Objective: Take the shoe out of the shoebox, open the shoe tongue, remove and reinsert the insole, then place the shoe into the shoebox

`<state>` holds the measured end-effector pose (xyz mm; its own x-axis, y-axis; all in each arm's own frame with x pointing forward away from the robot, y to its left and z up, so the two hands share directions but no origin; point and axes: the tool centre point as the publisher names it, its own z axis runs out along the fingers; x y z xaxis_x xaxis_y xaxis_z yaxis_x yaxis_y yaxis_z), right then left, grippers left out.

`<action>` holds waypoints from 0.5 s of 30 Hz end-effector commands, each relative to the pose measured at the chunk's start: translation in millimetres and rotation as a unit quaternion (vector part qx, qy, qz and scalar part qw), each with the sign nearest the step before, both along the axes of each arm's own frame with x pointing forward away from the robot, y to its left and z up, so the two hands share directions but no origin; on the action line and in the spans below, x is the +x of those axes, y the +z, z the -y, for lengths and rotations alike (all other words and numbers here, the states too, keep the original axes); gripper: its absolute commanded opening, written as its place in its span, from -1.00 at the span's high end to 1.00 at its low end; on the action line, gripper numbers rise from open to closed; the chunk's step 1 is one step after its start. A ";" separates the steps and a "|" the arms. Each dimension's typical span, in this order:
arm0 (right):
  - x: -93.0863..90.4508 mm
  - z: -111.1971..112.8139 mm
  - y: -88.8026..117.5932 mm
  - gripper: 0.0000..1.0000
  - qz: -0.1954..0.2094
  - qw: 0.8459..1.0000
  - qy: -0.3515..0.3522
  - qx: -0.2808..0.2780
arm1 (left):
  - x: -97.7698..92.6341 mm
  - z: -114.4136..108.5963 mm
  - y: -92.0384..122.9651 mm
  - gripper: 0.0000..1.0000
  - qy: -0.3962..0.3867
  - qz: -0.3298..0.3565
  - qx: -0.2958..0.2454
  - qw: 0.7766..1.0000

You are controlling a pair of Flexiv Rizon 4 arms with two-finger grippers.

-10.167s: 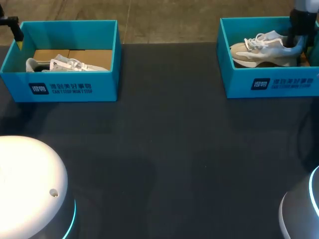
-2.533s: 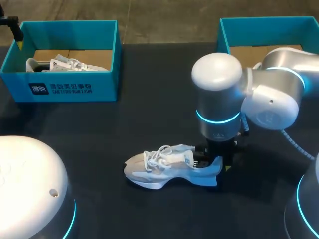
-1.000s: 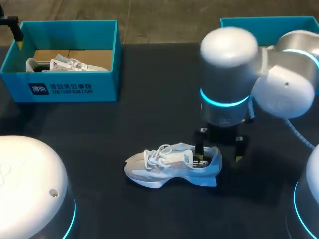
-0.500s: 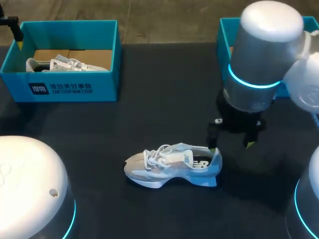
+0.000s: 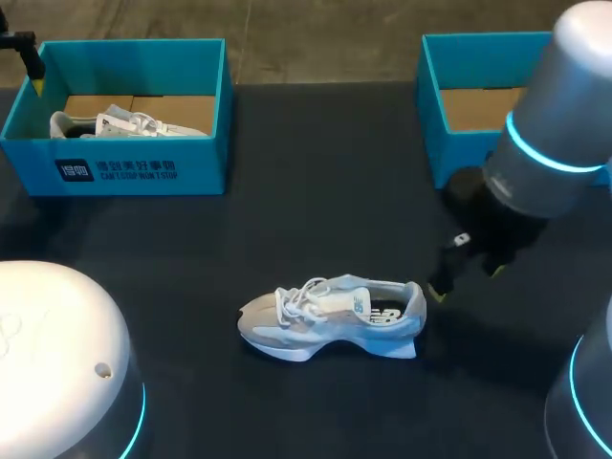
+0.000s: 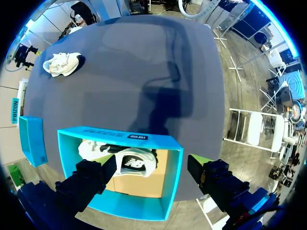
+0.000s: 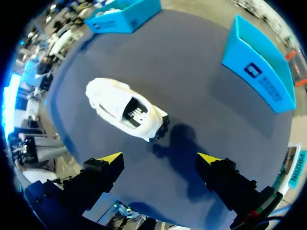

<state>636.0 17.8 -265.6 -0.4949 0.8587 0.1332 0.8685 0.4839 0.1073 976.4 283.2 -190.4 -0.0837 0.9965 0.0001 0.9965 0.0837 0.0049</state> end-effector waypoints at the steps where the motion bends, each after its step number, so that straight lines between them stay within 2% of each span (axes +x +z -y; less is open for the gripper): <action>1: -3.2 8.9 -2.3 -1.00 -0.030 0.995 0.007 0.098 | -0.8 -0.2 0.3 -1.00 0.000 0.001 0.001 1.000; 7: -3.2 8.9 -2.3 -1.00 -0.030 0.995 0.007 0.098 | -0.8 -0.2 0.3 -1.00 0.000 0.001 0.001 1.000; 8: -1.7 10.1 -3.7 -1.00 -0.021 0.996 0.017 0.087 | -0.8 -0.2 0.3 -1.00 0.000 0.001 0.001 1.000; 10: 0.6 13.6 -6.1 -1.00 0.022 0.990 0.059 0.126 | -0.8 -0.2 0.3 -1.00 0.000 0.001 0.001 1.000; 12: 1.3 19.6 -8.3 -1.00 0.055 0.984 0.096 0.139 | -0.8 -0.2 0.3 -1.00 0.000 0.001 0.001 1.000; 15: 2.4 28.8 -14.9 -1.00 0.107 0.961 0.164 0.196 | -0.8 -0.2 0.3 -1.00 0.000 0.001 0.001 1.000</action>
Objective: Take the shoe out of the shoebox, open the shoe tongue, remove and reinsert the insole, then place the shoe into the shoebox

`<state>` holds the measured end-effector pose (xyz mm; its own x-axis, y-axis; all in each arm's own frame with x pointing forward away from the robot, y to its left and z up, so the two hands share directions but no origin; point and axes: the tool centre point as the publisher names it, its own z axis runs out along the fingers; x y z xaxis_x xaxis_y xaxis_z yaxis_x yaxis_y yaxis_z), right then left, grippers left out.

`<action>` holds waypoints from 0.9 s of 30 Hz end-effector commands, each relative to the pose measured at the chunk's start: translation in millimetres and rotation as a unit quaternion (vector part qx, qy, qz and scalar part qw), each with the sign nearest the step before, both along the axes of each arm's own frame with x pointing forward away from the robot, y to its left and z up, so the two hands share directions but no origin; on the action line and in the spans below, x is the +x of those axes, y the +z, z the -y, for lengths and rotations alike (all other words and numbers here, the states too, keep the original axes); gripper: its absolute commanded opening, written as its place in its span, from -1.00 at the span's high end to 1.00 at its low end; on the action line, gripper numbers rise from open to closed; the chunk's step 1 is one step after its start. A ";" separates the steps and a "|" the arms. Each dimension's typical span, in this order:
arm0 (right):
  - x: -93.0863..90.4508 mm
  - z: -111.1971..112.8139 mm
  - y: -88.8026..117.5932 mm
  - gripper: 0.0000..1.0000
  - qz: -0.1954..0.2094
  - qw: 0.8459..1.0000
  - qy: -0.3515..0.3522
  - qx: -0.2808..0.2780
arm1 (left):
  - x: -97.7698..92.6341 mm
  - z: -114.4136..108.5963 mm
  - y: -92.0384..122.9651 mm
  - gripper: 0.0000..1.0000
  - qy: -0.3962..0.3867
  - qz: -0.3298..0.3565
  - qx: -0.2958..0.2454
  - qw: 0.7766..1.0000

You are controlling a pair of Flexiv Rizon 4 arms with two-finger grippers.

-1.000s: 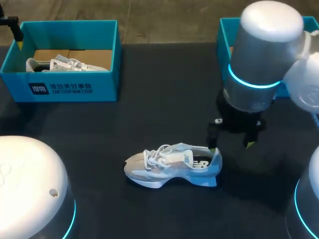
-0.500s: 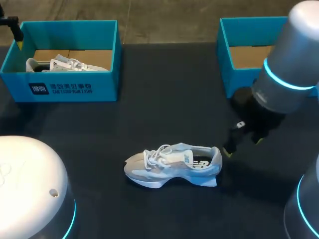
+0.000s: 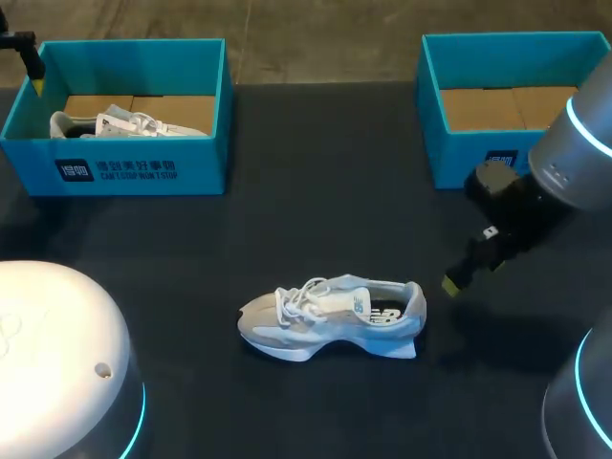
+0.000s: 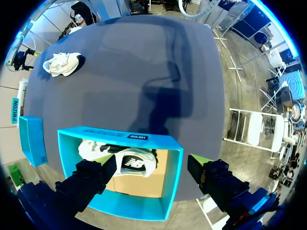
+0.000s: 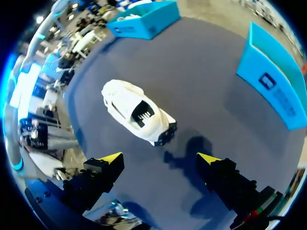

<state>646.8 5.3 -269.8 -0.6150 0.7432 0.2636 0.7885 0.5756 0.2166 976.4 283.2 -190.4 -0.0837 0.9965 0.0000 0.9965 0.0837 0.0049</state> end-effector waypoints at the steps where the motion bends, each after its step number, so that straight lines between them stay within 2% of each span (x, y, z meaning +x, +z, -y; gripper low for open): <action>1: -8.2 19.0 -12.5 -1.00 0.118 0.980 0.096 0.126 | -0.8 -0.1 0.3 -1.00 0.000 0.001 0.001 1.000; 2: -7.6 21.4 -14.6 -1.00 0.151 0.972 0.130 0.121 | -0.8 -0.1 0.3 -1.00 0.000 0.001 0.001 1.000; 3: -9.6 20.9 -19.3 -1.00 0.158 0.967 0.161 0.115 | -0.8 -0.1 0.3 -1.00 0.000 0.001 0.001 1.000; 4: -6.9 22.7 -27.2 -1.00 0.136 0.970 0.165 0.119 | -0.8 -0.1 0.3 -1.00 0.000 0.001 0.001 1.000; 18: -6.9 22.7 -27.2 -1.00 0.136 0.970 0.165 0.119 | -0.8 -0.1 0.3 -1.00 0.000 0.001 0.001 1.000; 21: -8.0 34.6 -38.5 -1.00 0.167 0.960 0.157 0.159 | -0.8 -0.1 0.3 -1.00 0.000 0.001 0.001 1.000; 27: -11.4 46.5 -51.4 -1.00 0.203 0.948 0.155 0.189 | -0.8 -0.1 0.3 -1.00 0.000 0.001 0.001 1.000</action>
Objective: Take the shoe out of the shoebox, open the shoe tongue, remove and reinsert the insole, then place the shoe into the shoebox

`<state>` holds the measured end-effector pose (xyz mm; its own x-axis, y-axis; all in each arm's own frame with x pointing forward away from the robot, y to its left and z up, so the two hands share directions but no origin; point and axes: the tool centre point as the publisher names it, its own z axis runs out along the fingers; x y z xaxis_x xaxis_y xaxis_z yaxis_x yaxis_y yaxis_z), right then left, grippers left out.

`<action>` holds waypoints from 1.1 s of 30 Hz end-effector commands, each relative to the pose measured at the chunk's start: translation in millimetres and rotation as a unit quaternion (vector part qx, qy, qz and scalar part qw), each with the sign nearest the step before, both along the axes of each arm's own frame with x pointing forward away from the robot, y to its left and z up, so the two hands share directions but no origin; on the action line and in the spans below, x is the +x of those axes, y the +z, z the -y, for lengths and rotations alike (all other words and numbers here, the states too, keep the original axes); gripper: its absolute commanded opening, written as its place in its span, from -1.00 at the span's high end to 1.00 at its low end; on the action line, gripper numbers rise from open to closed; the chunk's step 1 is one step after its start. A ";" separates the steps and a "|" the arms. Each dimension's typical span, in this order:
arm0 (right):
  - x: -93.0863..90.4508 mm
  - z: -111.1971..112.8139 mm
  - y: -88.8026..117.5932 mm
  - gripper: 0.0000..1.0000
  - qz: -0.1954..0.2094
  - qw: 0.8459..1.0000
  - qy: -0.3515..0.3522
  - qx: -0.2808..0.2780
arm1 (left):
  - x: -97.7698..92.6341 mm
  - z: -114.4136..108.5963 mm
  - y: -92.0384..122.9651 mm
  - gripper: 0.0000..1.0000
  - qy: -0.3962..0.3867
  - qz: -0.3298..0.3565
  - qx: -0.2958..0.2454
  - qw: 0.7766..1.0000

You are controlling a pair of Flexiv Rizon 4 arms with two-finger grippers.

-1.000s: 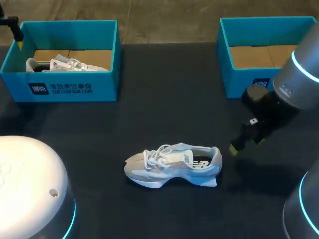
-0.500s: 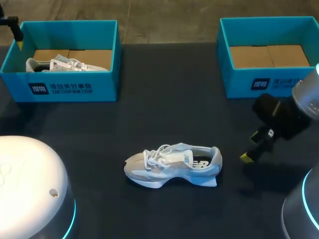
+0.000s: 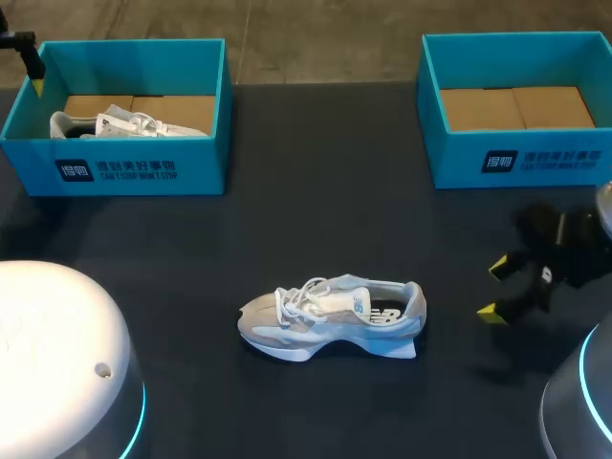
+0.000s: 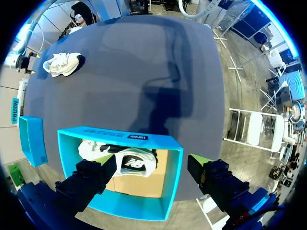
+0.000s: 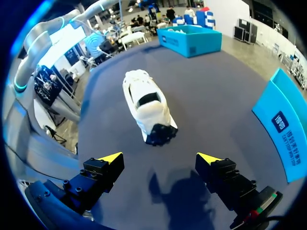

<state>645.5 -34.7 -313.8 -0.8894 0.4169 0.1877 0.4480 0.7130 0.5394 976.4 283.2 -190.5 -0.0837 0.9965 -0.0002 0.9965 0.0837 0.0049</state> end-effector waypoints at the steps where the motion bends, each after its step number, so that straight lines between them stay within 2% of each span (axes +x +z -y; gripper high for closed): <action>1: -10.3 5.8 -8.8 -1.00 0.059 0.994 -0.015 0.092 | -0.8 -0.2 0.4 -1.00 0.000 0.001 0.001 1.000; 8: -11.7 3.7 -21.8 -1.00 0.101 0.988 -0.012 0.115 | -0.8 -0.2 0.4 -1.00 0.000 0.001 0.001 1.000; 20: -11.7 3.7 -21.8 -1.00 0.101 0.988 -0.012 0.115 | -0.8 -0.2 0.4 -1.00 0.000 0.001 0.001 1.000; 22: -10.4 0.4 -29.9 -1.00 0.117 0.986 0.008 0.115 | -0.8 -0.2 0.4 -1.00 0.000 0.001 0.001 1.000; 24: -6.1 2.5 -41.4 -1.00 0.111 0.982 0.021 0.149 | -0.8 -0.2 0.4 -1.00 0.000 0.001 0.001 1.000; 33: 8.9 5.7 -62.1 -1.00 0.129 0.971 0.030 0.200 | -0.8 -0.2 0.4 -1.00 0.000 0.001 0.001 1.000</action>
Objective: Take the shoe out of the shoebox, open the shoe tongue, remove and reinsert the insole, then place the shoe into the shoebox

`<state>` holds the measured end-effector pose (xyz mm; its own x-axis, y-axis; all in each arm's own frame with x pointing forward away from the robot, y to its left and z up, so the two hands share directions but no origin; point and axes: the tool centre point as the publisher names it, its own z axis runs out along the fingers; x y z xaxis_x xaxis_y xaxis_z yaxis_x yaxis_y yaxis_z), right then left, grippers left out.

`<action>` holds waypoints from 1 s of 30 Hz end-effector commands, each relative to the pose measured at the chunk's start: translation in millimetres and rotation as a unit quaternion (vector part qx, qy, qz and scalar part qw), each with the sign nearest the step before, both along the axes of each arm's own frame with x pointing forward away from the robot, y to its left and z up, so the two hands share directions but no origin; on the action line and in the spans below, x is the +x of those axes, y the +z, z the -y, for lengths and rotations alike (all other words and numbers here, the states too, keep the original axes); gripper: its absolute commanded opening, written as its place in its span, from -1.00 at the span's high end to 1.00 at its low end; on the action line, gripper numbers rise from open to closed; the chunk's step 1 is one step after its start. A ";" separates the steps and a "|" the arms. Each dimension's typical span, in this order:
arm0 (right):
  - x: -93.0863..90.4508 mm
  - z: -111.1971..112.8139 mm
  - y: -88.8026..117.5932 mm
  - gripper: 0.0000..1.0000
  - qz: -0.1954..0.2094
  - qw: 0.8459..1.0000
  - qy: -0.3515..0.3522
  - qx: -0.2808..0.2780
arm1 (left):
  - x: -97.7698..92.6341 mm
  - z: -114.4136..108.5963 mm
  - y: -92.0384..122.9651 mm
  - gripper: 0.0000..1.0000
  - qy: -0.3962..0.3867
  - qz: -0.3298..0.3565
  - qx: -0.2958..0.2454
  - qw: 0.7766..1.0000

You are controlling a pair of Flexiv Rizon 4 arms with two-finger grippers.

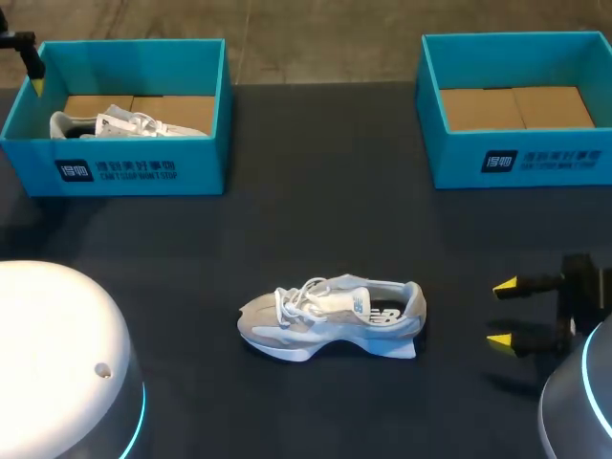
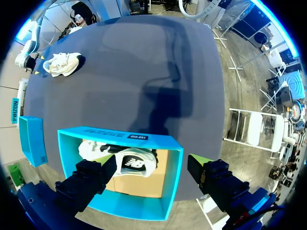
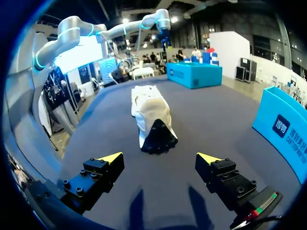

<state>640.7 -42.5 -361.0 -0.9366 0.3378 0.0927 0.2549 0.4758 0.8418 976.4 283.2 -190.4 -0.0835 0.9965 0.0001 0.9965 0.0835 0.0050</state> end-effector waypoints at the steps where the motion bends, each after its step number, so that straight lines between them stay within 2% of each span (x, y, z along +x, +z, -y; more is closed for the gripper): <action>1: 14.9 -2.5 -17.7 -1.00 0.014 0.999 0.024 0.031 | -0.8 -0.2 0.3 -1.00 0.000 0.001 0.001 1.000; 6: 22.7 -6.7 -28.0 -1.00 0.032 0.997 0.041 0.048 | -0.8 -0.2 0.3 -1.00 0.000 0.001 0.001 1.000; 15: 30.4 -16.2 -29.6 -1.00 0.039 0.997 0.041 0.045 | -0.8 -0.2 0.3 -1.00 0.000 0.001 0.001 1.000; 20: 31.1 -22.5 -34.8 -1.00 0.047 0.997 0.040 0.055 | -0.8 -0.2 0.3 -1.00 0.000 0.001 0.001 1.000; 30: 28.5 -48.7 -38.9 -1.00 0.040 0.996 0.037 0.072 | -0.8 -0.2 0.3 -1.00 0.000 0.001 0.001 1.000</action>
